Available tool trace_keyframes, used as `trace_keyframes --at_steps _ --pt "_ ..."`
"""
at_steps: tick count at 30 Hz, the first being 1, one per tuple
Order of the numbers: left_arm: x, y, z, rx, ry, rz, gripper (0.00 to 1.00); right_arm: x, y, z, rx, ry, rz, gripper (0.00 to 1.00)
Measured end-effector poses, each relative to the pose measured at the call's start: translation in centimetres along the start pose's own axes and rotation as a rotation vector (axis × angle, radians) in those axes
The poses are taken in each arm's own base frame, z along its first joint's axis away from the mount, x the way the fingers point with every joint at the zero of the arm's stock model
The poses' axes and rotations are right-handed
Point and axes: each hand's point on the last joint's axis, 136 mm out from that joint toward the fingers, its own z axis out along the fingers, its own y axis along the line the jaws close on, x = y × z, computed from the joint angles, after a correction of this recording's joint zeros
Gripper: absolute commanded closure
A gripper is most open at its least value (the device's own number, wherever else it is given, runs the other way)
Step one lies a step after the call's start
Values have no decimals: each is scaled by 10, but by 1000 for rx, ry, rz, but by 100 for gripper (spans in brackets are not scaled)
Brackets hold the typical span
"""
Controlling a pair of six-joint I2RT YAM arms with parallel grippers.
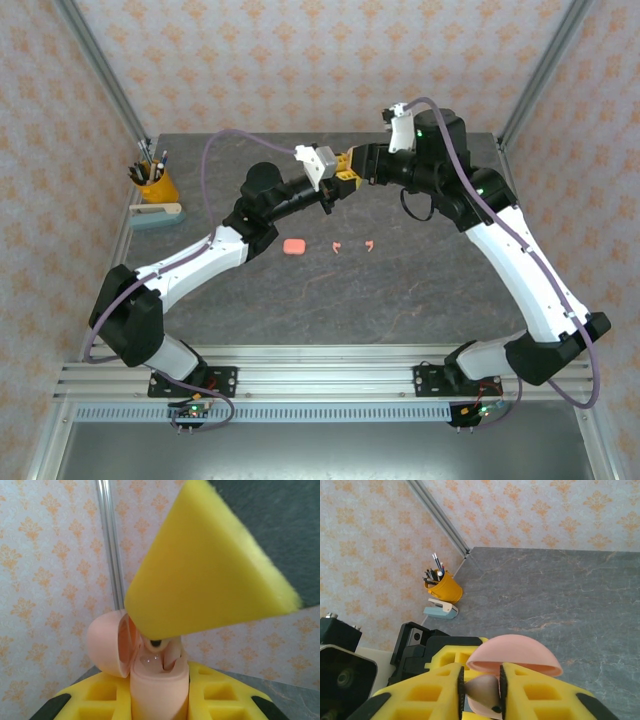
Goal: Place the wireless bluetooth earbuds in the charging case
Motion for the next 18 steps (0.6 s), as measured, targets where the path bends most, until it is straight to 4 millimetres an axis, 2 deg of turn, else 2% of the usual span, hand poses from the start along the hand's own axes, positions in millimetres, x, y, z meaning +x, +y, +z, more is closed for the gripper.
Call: trace_keyframes --at_steps 6,11,18 --pt "3 0 0 0 13 -6 100 2 3 0 1 10 -10 56" --pt "3 -1 0 1 12 -6 100 -4 4 -4 16 0 -4 46" --pt "3 -1 0 0 12 -6 100 -18 8 -15 24 -42 10 44"
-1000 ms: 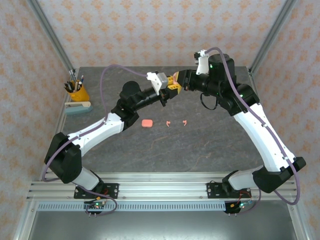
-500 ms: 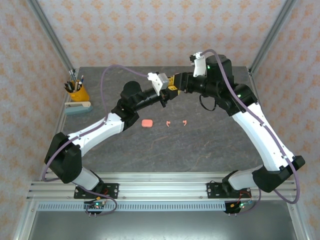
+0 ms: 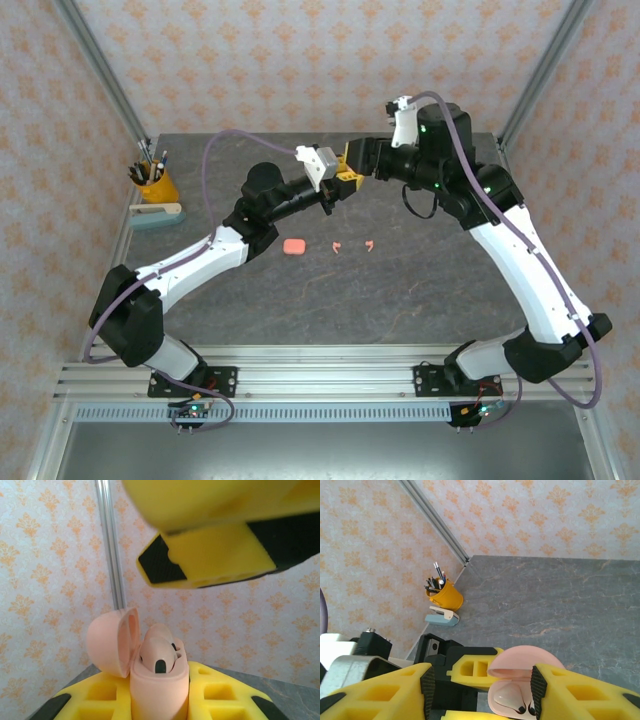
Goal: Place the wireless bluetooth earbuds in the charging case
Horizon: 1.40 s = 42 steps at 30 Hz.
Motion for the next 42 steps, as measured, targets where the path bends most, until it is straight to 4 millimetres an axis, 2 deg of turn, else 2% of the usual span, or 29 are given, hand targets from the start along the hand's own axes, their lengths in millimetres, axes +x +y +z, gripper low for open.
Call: trace_keyframes --at_steps 4,7,10,12,15,18,21,23,26,28,30,34,38,42 --pt "0 0 0 0 0 0 100 -11 -3 -8 25 -23 15 50" --pt "1 -1 0 3 1 4 100 -24 -9 -12 60 -37 29 65" --pt "1 -1 0 7 2 11 100 -36 -17 -7 99 -31 58 78" --pt "2 -2 0 11 8 17 100 -38 -26 4 128 -2 82 82" --pt "4 -4 0 22 16 22 100 -31 -40 25 166 65 110 84" --pt "6 -5 0 30 24 18 100 -16 -50 48 189 154 131 86" --pt "7 -5 0 30 28 17 100 4 -56 63 191 243 154 90" --pt "12 -6 -1 33 45 8 100 11 -58 66 189 277 165 91" --pt "19 -8 -1 39 71 -1 100 21 -60 61 190 303 177 92" --pt "26 -12 0 46 95 -11 100 28 -63 51 200 306 181 92" --pt "30 -12 1 46 108 -17 100 41 -63 31 209 321 194 92" --pt "35 -16 4 60 117 -29 100 46 -57 3 206 284 200 91" --pt "41 -1 9 7 128 -54 100 51 -62 -15 246 257 224 88" --pt "53 21 20 -67 165 -139 100 51 -88 -13 336 217 277 88"
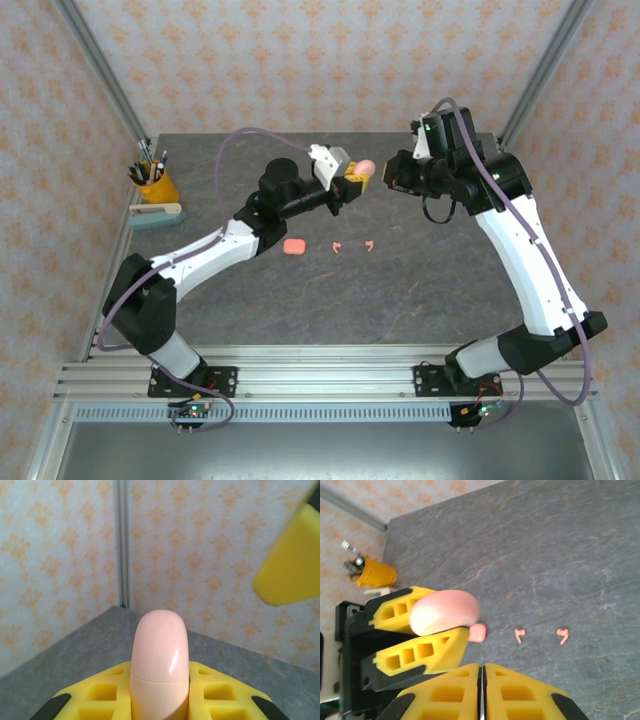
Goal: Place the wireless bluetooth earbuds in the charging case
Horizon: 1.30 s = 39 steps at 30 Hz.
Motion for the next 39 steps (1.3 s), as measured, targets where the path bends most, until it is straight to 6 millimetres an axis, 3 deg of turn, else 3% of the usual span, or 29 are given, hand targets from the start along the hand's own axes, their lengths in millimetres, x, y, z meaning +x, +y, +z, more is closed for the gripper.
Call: trace_keyframes --at_steps 4,8,13,18,21,24,30,34,39 --pt "18 35 27 -67 95 -179 100 -2 -33 26 75 -8 93 88" --pt "55 77 62 -133 230 -406 100 7 -60 55 137 14 163 87" --pt "142 108 87 -199 439 -658 100 21 -78 85 175 50 210 84" --pt "243 111 87 -265 651 -870 100 29 -89 106 202 75 230 82" --pt "282 109 81 -306 746 -939 100 36 -96 119 219 96 240 81" --pt "278 111 84 -302 752 -966 95 44 -102 129 234 117 251 75" --pt "272 120 78 -328 767 -987 71 46 -104 135 233 120 258 55" --pt "277 126 69 -357 791 -1004 48 46 -104 136 232 120 258 50" --pt "276 131 61 -391 815 -997 33 46 -103 137 226 120 258 44"
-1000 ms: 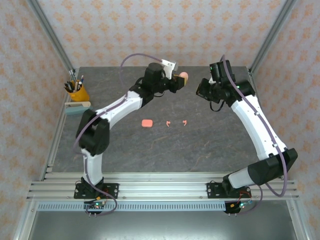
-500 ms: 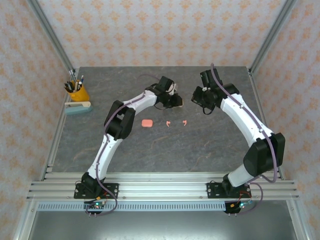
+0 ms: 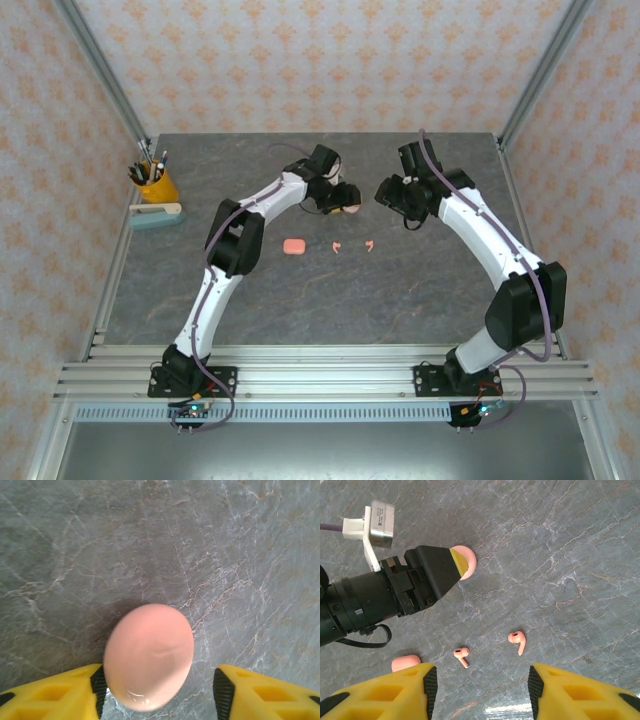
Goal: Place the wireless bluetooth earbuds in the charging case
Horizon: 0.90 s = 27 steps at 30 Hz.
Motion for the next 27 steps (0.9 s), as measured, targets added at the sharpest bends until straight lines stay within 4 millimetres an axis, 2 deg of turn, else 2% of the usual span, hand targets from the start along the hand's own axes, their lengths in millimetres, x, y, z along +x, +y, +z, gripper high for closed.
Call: trace_keyframes --at_steps 1,4,6,7,9,12,16,18,20,21,22,27 --pt "-2 1 -3 -9 -4 7 28 0 0 0 -1 1 0 42" --pt "-6 1 -18 -37 -20 26 21 0 2 0 -8 4 0 36" --pt "-12 -2 -35 -48 -45 39 9 1 4 0 -17 5 -4 33" --pt "-18 -5 -48 -56 -69 47 6 2 6 0 -21 6 -6 32" --pt "-27 -10 -77 -65 -120 63 4 6 10 2 -28 12 -20 30" --pt "-41 -17 -134 -81 -225 84 1 21 24 13 -31 46 -61 28" --pt "-45 -8 -213 -135 -374 73 0 52 52 46 -10 122 -136 21" --pt "-42 8 -246 -182 -446 50 0 66 68 65 4 155 -171 16" --pt "-35 30 -271 -240 -509 11 0 80 87 84 21 178 -206 14" --pt "-32 42 -280 -263 -533 -9 0 85 95 92 27 187 -220 14" --pt "-27 57 -289 -293 -554 -38 0 90 105 100 32 192 -232 1" --pt "-3 126 -319 -397 -633 -222 0 114 137 131 68 218 -272 1"
